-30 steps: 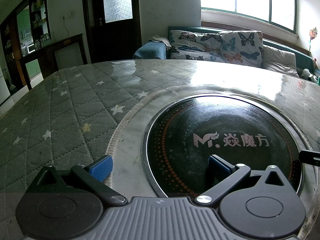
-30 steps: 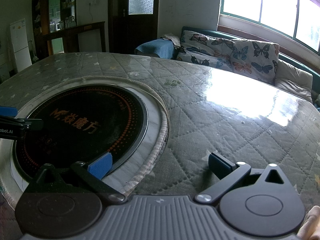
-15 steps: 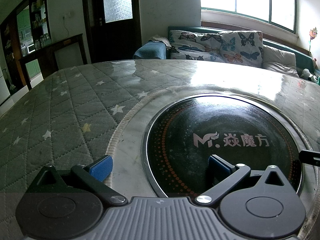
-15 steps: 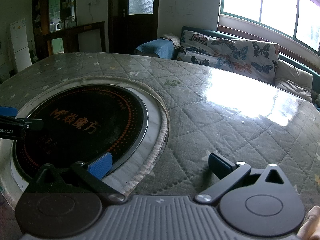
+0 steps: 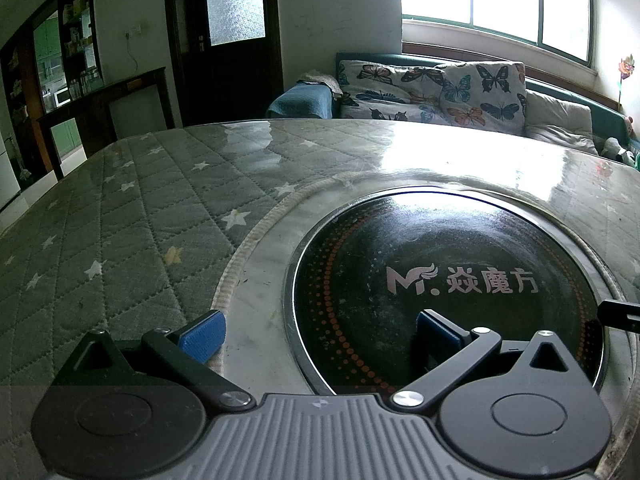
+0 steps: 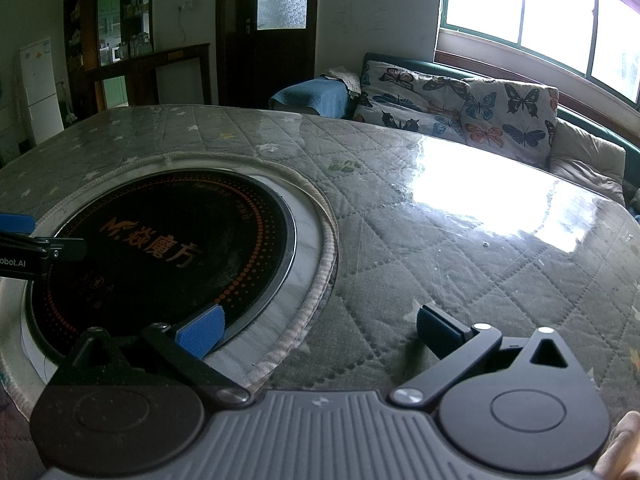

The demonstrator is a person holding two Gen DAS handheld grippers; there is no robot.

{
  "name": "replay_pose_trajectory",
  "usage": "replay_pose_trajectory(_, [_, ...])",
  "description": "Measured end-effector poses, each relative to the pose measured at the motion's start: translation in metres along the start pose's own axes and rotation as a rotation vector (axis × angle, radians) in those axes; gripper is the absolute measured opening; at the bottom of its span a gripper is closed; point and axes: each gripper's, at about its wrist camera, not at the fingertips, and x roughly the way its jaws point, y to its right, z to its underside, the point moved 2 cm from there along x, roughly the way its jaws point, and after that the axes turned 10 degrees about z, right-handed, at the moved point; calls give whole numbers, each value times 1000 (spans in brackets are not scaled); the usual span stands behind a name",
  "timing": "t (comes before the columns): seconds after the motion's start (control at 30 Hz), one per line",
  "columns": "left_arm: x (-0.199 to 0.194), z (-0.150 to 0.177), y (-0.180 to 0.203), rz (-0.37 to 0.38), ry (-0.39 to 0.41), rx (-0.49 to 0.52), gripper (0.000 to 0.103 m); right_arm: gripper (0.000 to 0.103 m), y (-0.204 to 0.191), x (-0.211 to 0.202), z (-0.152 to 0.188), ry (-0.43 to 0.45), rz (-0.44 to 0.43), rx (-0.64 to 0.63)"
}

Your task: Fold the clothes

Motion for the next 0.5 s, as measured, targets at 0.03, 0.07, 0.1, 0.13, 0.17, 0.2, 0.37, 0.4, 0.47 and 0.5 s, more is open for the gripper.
replay_pose_trajectory(0.03, [0, 0, 0, 0, 0, 0, 103, 103, 0, 0, 0, 0, 0, 0])
replay_pose_trajectory(0.07, [0, 0, 0, 0, 0, 0, 103, 103, 0, 0, 0, 0, 0, 0])
replay_pose_trajectory(0.1, [0, 0, 0, 0, 0, 0, 103, 103, 0, 0, 0, 0, 0, 0])
replay_pose_trajectory(0.13, [0, 0, 0, 0, 0, 0, 103, 103, 0, 0, 0, 0, 0, 1])
replay_pose_trajectory(0.17, [0, 0, 0, 0, 0, 0, 103, 103, 0, -1, 0, 0, -1, 1])
replay_pose_trajectory(0.2, [0, 0, 0, 0, 0, 0, 103, 103, 0, -1, 0, 0, 0, 1])
replay_pose_trajectory(0.37, [0, 0, 0, 0, 0, 0, 103, 103, 0, -1, 0, 0, 0, 1])
replay_pose_trajectory(0.4, [0, 0, 0, 0, 0, 0, 103, 103, 0, -1, 0, 0, -1, 1])
replay_pose_trajectory(0.47, [0, 0, 0, 0, 0, 0, 103, 103, 0, -1, 0, 0, -1, 1])
replay_pose_trajectory(0.5, [0, 0, 0, 0, 0, 0, 103, 103, 0, -2, 0, 0, -1, 1])
